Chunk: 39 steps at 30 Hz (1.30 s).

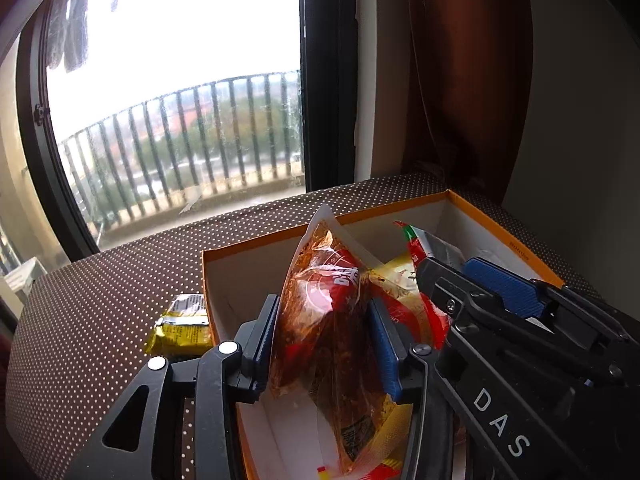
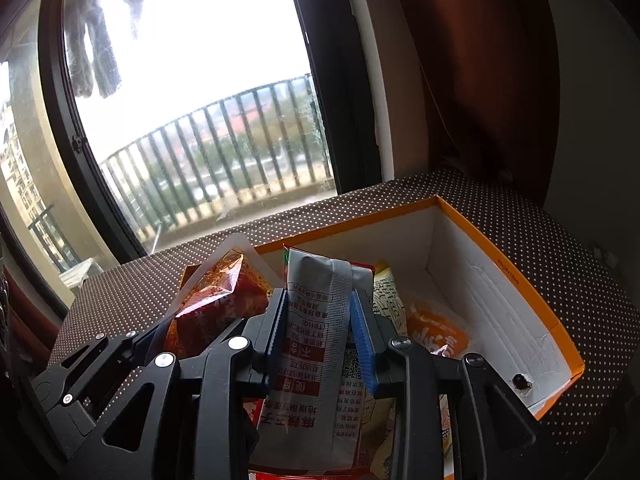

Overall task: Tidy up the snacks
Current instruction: 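Carry both packets into the shoebox and open both tools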

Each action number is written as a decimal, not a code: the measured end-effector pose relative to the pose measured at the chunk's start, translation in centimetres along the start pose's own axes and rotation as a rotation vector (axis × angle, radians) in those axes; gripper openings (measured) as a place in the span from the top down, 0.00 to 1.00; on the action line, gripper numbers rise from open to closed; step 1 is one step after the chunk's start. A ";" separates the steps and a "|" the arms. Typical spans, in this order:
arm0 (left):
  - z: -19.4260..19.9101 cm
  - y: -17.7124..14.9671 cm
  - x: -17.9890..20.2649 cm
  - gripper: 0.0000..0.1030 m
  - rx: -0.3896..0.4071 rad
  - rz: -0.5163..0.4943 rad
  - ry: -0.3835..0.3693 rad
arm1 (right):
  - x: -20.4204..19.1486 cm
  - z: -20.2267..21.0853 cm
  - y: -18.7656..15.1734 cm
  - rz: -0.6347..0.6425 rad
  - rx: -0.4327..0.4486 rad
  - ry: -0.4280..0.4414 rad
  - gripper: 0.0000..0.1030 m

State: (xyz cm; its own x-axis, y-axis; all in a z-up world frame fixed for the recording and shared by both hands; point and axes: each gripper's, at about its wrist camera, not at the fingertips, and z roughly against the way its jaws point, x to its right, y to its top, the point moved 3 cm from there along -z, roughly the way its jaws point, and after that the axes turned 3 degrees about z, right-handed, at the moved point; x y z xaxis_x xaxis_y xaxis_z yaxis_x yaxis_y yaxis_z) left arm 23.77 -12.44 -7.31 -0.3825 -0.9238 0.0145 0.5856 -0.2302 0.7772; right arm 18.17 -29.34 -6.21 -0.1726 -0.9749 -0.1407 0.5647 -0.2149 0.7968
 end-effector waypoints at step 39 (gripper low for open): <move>8.7 -3.2 -3.9 0.10 0.094 0.008 0.006 | -5.6 6.1 -3.6 0.065 0.061 -0.036 0.13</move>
State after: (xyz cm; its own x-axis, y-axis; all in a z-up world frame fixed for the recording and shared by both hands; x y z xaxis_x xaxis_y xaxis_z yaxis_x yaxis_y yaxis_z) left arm 17.14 -5.44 -4.36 -0.3737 -0.9274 0.0170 0.5189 -0.1939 0.8326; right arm 12.22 -22.77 -4.71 -0.1669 -0.9837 -0.0674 0.5253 -0.1465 0.8382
